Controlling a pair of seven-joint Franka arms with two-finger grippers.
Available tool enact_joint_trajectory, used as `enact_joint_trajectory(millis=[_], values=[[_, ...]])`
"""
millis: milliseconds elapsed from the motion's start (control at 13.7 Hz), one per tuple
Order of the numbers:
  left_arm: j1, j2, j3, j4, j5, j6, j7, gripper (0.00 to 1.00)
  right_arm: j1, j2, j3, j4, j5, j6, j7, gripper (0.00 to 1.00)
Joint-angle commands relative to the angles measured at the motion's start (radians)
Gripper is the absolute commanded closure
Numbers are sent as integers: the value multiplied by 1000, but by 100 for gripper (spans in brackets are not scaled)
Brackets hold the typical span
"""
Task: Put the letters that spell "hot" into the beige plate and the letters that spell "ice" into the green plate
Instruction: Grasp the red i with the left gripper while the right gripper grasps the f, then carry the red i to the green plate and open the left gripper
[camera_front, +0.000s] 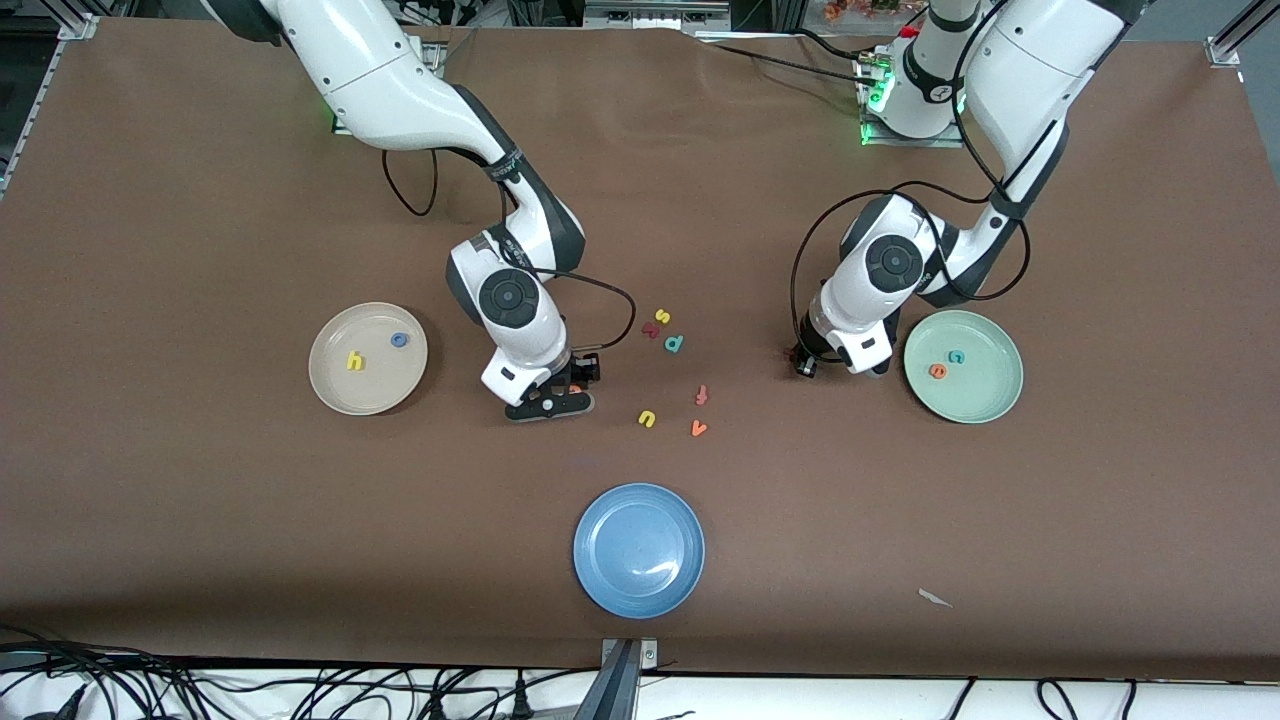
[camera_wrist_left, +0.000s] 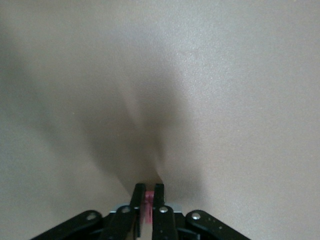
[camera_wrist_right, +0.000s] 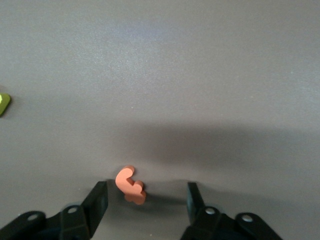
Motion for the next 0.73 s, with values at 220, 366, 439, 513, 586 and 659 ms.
enact_joint_trajectory(millis=[220,366,439,513,586,659], values=[[10,-50,2,39,106,-19,10,100,33,44,-11,49,-47,5,18,35],[30,-85,0,113,106,-153,72,100,33,44,-11,49,-50,5,18,46],[39,-87,-1,163,93,-233,143,100,33,44,-11,49,-50,5,16,47],[51,-87,-1,211,85,-305,209,100,33,44,-11,49,-50,5,16,51],[74,-90,-7,248,70,-364,275,100,33,44,-11,51,-50,5,15,54],[97,-107,-9,275,35,-404,353,100,33,44,-11,49,-50,5,15,58]])
